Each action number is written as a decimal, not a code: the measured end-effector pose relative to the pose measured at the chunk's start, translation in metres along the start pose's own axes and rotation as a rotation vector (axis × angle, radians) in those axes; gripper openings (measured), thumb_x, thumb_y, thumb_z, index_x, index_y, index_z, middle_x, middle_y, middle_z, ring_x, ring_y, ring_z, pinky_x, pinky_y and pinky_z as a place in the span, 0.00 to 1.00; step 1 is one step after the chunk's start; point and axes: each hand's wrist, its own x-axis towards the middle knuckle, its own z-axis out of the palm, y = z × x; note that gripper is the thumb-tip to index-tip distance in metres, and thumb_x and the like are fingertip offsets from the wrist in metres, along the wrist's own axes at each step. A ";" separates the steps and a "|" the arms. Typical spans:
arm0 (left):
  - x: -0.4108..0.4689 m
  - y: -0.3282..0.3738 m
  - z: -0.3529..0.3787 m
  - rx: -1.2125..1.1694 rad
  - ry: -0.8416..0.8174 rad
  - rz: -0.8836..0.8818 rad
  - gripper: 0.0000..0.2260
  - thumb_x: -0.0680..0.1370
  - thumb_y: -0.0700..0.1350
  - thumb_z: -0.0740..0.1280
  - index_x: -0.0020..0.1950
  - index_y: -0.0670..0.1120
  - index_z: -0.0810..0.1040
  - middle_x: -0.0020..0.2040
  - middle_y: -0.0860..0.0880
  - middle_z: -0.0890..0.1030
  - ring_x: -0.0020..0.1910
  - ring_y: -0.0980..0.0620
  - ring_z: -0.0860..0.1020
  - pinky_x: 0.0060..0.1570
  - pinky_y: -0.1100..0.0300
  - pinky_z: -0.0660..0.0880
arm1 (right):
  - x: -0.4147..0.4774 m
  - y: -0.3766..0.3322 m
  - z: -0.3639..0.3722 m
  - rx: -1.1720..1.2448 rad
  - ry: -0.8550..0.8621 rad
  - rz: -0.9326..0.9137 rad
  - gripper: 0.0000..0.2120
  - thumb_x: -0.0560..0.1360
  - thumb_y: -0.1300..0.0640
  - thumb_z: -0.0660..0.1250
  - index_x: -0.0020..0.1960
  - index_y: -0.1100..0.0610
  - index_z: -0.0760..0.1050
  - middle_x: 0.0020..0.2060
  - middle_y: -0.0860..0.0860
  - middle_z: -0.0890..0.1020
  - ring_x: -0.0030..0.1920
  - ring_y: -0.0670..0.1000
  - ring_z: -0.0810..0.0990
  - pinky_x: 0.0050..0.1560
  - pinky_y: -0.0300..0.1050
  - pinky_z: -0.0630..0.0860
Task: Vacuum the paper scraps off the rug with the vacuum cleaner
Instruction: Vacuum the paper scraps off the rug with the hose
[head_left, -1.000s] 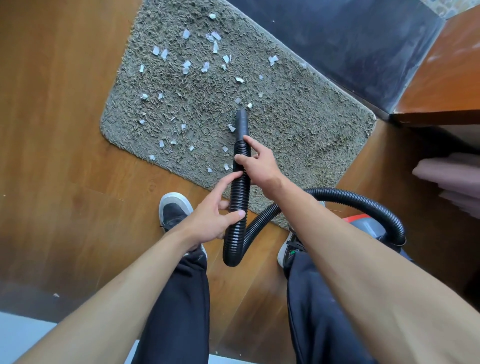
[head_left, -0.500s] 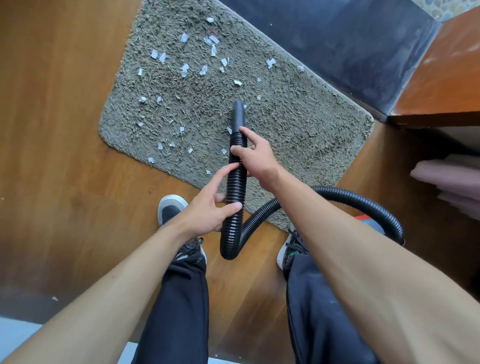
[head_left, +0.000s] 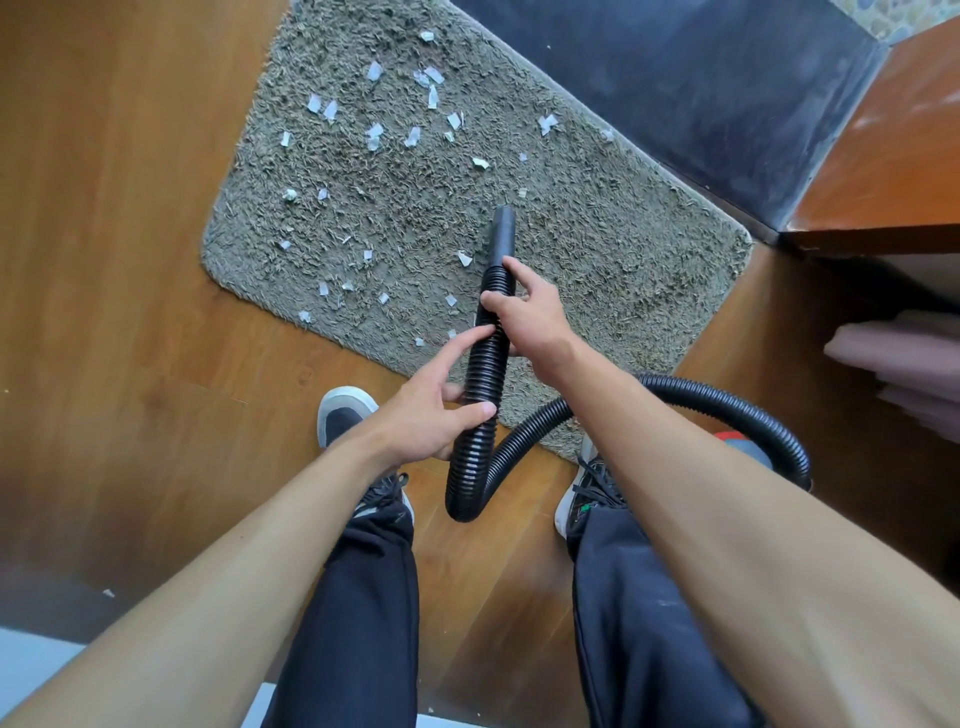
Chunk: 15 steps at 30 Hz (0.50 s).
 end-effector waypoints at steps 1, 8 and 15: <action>0.001 0.002 0.002 0.013 -0.011 -0.004 0.31 0.81 0.38 0.65 0.73 0.69 0.60 0.58 0.37 0.81 0.45 0.50 0.81 0.48 0.40 0.80 | -0.001 0.001 -0.003 0.004 0.010 0.007 0.29 0.76 0.63 0.65 0.75 0.51 0.64 0.53 0.55 0.81 0.47 0.52 0.82 0.36 0.41 0.77; -0.001 0.001 0.007 0.011 -0.029 -0.023 0.32 0.81 0.37 0.65 0.73 0.68 0.60 0.57 0.37 0.81 0.44 0.51 0.82 0.44 0.44 0.81 | -0.005 0.005 -0.007 0.004 -0.001 0.033 0.29 0.77 0.63 0.64 0.76 0.50 0.63 0.55 0.55 0.81 0.40 0.46 0.81 0.33 0.40 0.78; -0.017 -0.021 0.017 -0.099 0.008 -0.048 0.31 0.80 0.39 0.67 0.71 0.70 0.60 0.50 0.48 0.84 0.42 0.55 0.84 0.41 0.48 0.83 | -0.017 0.017 0.005 -0.092 -0.065 0.014 0.28 0.75 0.64 0.64 0.74 0.52 0.66 0.50 0.50 0.80 0.47 0.50 0.81 0.53 0.50 0.80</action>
